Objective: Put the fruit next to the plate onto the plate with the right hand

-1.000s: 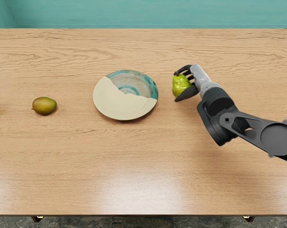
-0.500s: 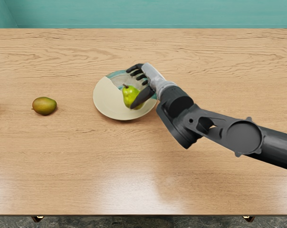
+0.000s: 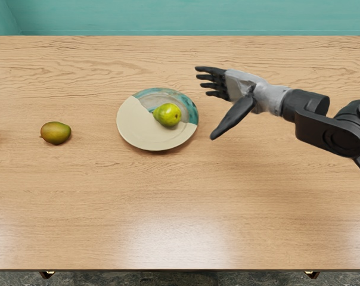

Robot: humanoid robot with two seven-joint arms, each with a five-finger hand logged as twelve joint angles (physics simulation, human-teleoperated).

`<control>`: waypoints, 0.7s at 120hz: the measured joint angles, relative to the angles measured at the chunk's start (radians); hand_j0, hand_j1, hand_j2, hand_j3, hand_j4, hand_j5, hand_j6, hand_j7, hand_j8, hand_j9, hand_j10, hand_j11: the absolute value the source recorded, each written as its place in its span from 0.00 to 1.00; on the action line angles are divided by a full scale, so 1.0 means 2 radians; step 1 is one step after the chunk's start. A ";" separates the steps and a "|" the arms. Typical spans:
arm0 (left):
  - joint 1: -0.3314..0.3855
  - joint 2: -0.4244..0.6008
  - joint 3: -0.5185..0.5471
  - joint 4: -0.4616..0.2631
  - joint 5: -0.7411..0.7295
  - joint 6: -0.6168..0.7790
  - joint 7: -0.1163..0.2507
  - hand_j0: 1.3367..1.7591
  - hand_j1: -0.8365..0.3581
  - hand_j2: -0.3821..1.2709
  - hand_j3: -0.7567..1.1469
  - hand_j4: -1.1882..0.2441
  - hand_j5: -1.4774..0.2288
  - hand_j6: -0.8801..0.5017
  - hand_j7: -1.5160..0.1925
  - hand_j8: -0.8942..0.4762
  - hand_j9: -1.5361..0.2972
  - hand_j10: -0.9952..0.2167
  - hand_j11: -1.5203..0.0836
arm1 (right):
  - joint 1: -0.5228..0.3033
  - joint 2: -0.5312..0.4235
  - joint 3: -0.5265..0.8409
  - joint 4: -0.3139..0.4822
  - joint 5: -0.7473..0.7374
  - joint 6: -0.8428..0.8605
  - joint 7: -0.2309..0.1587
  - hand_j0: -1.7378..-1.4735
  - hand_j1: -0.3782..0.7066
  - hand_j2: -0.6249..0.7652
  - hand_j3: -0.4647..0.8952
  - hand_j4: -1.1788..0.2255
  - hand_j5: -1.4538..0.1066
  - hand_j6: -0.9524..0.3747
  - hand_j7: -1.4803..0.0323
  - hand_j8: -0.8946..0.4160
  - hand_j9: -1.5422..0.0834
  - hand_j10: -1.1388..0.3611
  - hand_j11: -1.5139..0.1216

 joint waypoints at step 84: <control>-0.004 0.000 0.000 0.000 0.000 0.000 0.000 0.76 0.99 0.23 0.40 0.83 0.87 0.64 0.89 0.65 0.84 0.82 0.95 | -0.301 -0.053 0.332 -0.008 0.107 0.159 0.034 0.30 0.03 0.45 0.34 0.84 0.93 0.72 0.98 0.68 0.95 0.76 0.92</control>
